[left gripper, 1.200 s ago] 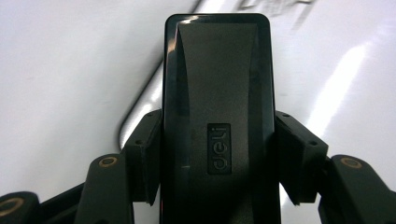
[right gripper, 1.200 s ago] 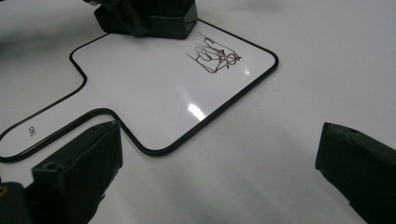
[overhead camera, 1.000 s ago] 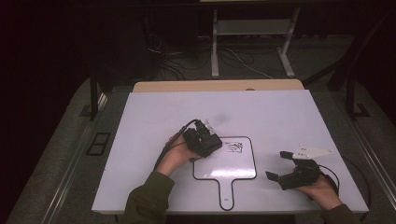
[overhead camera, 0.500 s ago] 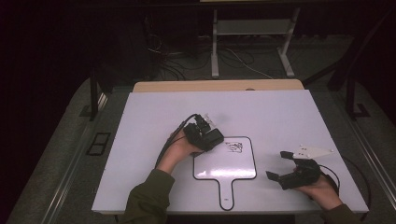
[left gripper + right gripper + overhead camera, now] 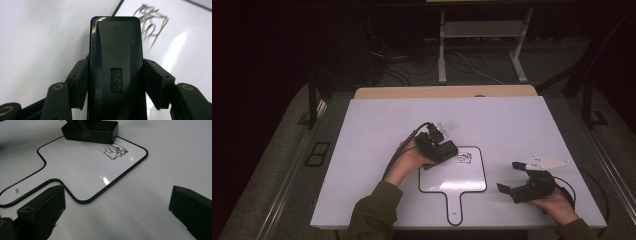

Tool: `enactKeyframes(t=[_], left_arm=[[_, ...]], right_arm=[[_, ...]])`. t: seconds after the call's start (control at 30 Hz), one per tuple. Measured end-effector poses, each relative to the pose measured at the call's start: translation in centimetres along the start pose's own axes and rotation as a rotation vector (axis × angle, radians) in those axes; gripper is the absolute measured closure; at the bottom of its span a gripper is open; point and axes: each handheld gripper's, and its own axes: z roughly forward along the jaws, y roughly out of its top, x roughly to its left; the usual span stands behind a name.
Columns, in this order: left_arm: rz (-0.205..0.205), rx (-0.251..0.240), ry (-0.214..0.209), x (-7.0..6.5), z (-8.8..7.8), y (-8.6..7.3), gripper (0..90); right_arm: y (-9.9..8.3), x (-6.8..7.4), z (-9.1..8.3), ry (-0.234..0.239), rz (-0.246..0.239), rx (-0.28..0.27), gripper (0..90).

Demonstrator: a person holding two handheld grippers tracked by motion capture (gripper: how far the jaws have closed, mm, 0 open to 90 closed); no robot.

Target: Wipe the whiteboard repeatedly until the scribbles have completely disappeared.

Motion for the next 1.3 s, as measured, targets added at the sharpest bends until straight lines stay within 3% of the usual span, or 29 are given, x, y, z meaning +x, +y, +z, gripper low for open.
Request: enactKeyframes(t=[0.1, 0.13, 0.27, 0.47, 0.5, 0.57, 0.63, 0.7, 0.77, 0.83, 0.87, 1.1, 1.3], left_arm=[[0.029, 0.011, -0.014, -0.8, 0.6, 1.1, 39.9], [0.061, 0.013, -0.013, -0.9, 0.8, 1.5, 39.9], [0.092, -0.002, -0.026, -1.9, 1.6, 2.8, 39.9], [0.107, -0.002, -0.031, -2.7, 2.5, 4.2, 39.9], [0.121, 0.017, -0.03, -2.6, 2.5, 4.4, 39.9], [0.099, 0.003, -0.026, -2.7, 2.8, 4.7, 39.9], [0.11, 0.016, -0.02, -2.2, 2.8, 4.8, 39.9], [0.075, 0.005, -0.014, -2.0, 2.8, 4.6, 39.9], [0.097, 0.033, -0.003, -1.3, 2.4, 4.5, 39.9], [0.068, 0.031, 0.01, -1.0, 2.3, 4.2, 39.8], [0.08, 0.042, 0.019, -0.6, 2.1, 4.0, 39.8], [0.019, 0.034, 0.05, 0.7, 1.2, 2.4, 39.8], [0.03, 0.037, 0.049, 0.5, 1.5, 2.9, 39.8]], right_arm=[[0.0, 0.0, 0.0, 0.001, -0.001, -0.001, 0.0], [0.0, 0.0, 0.0, 0.001, -0.003, -0.002, 0.0], [0.0, -0.1, -0.1, 0.001, 0.001, -0.002, 0.0], [0.0, -0.1, 0.0, 0.003, -0.002, -0.001, 0.0], [0.0, -0.1, 0.0, 0.002, -0.002, 0.0, 0.0], [0.0, -0.1, 0.0, 0.003, -0.001, 0.0, 0.0], [0.0, -0.1, -0.1, 0.001, 0.001, -0.001, 0.0], [-0.1, -0.1, -0.1, 0.0, 0.001, -0.003, 0.0], [-0.1, -0.1, -0.2, 0.0, 0.003, -0.004, 0.0], [-0.1, -0.2, -0.2, 0.0, 0.001, -0.003, 0.0], [-0.1, -0.2, -0.2, 0.0, 0.003, -0.003, 0.0], [-0.1, -0.1, -0.1, 0.001, 0.0, 0.001, 0.0], [-0.1, 0.0, 0.1, 0.002, -0.002, 0.006, 0.0]])
